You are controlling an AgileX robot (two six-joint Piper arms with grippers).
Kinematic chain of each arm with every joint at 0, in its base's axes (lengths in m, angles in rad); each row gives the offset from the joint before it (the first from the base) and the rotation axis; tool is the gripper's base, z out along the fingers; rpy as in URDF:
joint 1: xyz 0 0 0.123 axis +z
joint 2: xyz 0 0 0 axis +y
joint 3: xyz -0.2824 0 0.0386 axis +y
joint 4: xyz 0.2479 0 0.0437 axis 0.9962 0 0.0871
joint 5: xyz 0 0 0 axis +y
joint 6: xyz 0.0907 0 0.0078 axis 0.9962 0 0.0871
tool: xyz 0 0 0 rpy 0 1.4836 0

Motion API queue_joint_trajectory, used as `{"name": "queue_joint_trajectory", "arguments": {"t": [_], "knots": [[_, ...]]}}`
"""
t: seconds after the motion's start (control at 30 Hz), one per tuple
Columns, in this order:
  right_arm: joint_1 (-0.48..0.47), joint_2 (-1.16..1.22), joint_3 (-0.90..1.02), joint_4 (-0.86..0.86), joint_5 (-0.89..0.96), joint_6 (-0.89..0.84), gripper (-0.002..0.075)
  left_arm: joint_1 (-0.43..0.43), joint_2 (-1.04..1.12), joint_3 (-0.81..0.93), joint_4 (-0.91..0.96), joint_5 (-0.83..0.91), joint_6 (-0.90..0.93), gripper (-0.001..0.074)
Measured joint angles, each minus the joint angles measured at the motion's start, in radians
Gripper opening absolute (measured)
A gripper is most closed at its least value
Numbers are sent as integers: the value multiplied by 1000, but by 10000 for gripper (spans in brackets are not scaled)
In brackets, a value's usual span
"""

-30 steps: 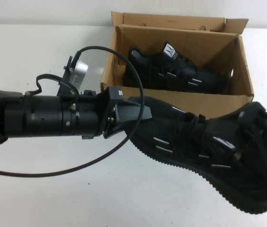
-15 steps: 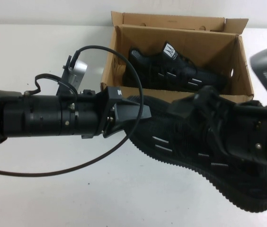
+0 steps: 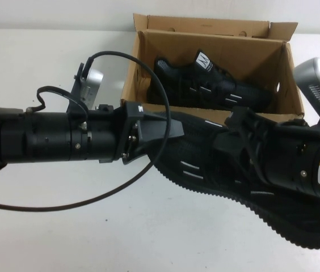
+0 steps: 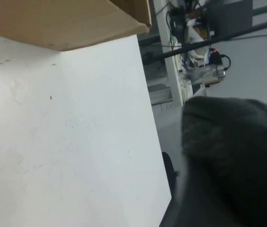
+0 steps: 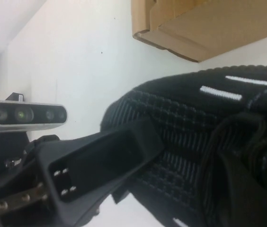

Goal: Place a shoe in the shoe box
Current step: Hand over the shoe, then place the shoe in the shoe box

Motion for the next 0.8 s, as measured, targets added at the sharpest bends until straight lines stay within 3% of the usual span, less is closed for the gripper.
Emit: {"name": "queue_joint_trajectory", "arguments": {"t": [0.17, 0.27, 0.53, 0.67, 0.73, 0.8], "knots": [[0, 0, 0, 0, -3, -25, 11, -4, 0, 0, 49, 17, -1, 571], [0, -7, 0, -3, 2, -46, 11, -6, 0, -1, 79, 17, -4, 658], [-29, -52, 0, -20, 106, -146, 10, 68, -2, -1, 88, -31, 108, 668], [-77, -60, 0, 80, 130, -310, 9, 150, -2, -1, 86, 10, 152, 652], [-103, -58, -9, 152, 150, -445, 9, 206, -2, -1, 86, 57, 156, 582], [-132, -52, -40, 238, 189, -615, 9, 263, -2, -2, 93, 113, 160, 437]]}}
